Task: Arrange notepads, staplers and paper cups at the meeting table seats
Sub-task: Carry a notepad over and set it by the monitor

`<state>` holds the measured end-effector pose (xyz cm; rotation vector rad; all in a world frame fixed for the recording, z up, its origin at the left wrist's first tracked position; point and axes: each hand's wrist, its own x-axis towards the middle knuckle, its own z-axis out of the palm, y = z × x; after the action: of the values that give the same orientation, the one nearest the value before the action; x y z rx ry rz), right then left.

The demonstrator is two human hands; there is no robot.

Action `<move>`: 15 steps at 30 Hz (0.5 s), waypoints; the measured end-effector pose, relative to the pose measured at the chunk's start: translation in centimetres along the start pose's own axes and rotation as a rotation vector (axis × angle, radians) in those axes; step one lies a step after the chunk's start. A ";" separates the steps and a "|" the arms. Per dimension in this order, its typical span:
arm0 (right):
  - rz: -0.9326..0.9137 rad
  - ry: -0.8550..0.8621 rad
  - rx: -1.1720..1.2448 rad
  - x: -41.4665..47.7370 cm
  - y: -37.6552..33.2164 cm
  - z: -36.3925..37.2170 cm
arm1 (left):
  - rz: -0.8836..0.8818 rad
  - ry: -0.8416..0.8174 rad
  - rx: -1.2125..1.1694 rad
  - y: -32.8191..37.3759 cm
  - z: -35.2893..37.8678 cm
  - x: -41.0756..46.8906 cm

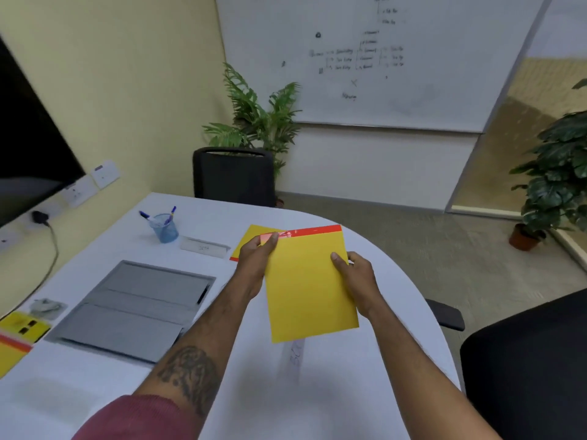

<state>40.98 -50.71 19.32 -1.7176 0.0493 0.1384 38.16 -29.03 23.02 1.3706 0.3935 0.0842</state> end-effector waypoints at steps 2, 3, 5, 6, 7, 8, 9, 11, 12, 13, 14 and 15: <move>0.010 -0.013 0.055 -0.8 -1.0 1.3 | -0.005 -0.013 0.012 0.3 -1.2 -1.7; 0.016 -0.018 0.081 -1.1 -1.4 2.0 | -0.006 -0.020 0.025 0.3 -1.9 -2.6; 0.031 -0.036 0.127 -1.9 -2.2 3.6 | 0.004 -0.006 0.062 0.4 -3.5 -4.3; 0.036 -0.050 0.142 -2.2 -2.6 4.5 | 0.014 0.017 0.089 0.4 -4.5 -5.0; 0.038 -0.064 0.148 -2.5 -3.0 5.5 | 0.026 0.048 0.127 0.5 -5.5 -5.7; 0.040 -0.081 0.146 -2.9 -3.3 6.6 | 0.035 0.084 0.172 0.5 -6.8 -6.5; 0.043 -0.099 0.146 -3.3 -3.6 7.7 | 0.037 0.113 0.211 0.4 -8.1 -7.3; 0.052 -0.146 0.149 -4.3 -4.1 10.3 | 0.026 0.144 0.273 0.4 -11.0 -8.9; 0.054 -0.175 0.147 -4.9 -4.4 11.7 | 0.025 0.160 0.302 0.4 -12.6 -9.7; 0.055 -0.208 0.147 -5.7 -4.5 13.2 | 0.032 0.180 0.322 0.4 -14.2 -10.5; 0.057 -0.243 0.152 -6.4 -4.7 14.8 | 0.047 0.203 0.338 0.5 -15.8 -11.3; 0.061 -0.278 0.158 -7.2 -4.9 16.4 | 0.063 0.231 0.350 0.6 -17.5 -12.1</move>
<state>33.34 -34.09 22.62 -1.5267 -0.0913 0.4071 21.34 -15.97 23.79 1.7258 0.5783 0.2362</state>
